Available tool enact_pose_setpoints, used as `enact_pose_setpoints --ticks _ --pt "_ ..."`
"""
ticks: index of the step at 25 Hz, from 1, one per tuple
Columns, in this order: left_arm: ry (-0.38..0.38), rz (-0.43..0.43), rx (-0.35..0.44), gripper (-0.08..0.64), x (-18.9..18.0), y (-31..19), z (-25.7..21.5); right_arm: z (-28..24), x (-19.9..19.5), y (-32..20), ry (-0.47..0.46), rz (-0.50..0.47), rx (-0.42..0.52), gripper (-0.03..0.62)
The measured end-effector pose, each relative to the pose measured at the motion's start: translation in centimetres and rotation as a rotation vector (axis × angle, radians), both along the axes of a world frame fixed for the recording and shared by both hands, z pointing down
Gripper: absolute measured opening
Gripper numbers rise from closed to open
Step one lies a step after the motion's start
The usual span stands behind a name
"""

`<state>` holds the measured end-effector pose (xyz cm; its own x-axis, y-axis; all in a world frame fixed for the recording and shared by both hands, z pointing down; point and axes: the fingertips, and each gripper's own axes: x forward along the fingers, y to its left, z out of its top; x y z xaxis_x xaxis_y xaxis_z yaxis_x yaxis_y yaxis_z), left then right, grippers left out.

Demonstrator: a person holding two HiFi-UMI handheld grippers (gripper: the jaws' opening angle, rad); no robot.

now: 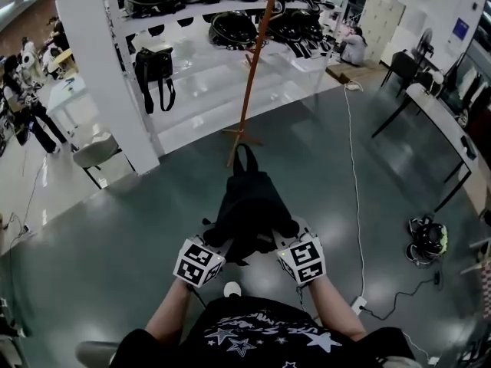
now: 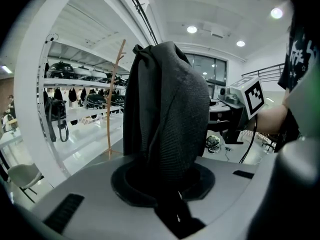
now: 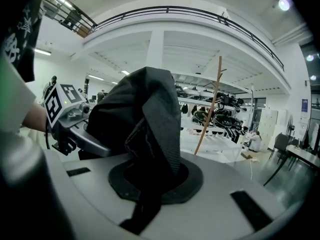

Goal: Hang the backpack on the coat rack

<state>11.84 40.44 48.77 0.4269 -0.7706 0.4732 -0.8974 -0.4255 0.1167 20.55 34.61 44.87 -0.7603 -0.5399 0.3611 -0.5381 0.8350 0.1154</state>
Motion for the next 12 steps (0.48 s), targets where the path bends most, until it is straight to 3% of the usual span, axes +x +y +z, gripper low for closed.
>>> enact_pose_setpoints --ticks 5,12 --pt "-0.017 0.012 -0.002 0.094 -4.4 -2.6 -0.7 -0.6 -4.2 -2.5 0.003 0.009 -0.001 0.034" --pt "0.001 -0.016 -0.044 0.094 -7.4 -4.5 0.8 0.8 -7.6 -5.0 0.041 -0.023 -0.027 0.034"
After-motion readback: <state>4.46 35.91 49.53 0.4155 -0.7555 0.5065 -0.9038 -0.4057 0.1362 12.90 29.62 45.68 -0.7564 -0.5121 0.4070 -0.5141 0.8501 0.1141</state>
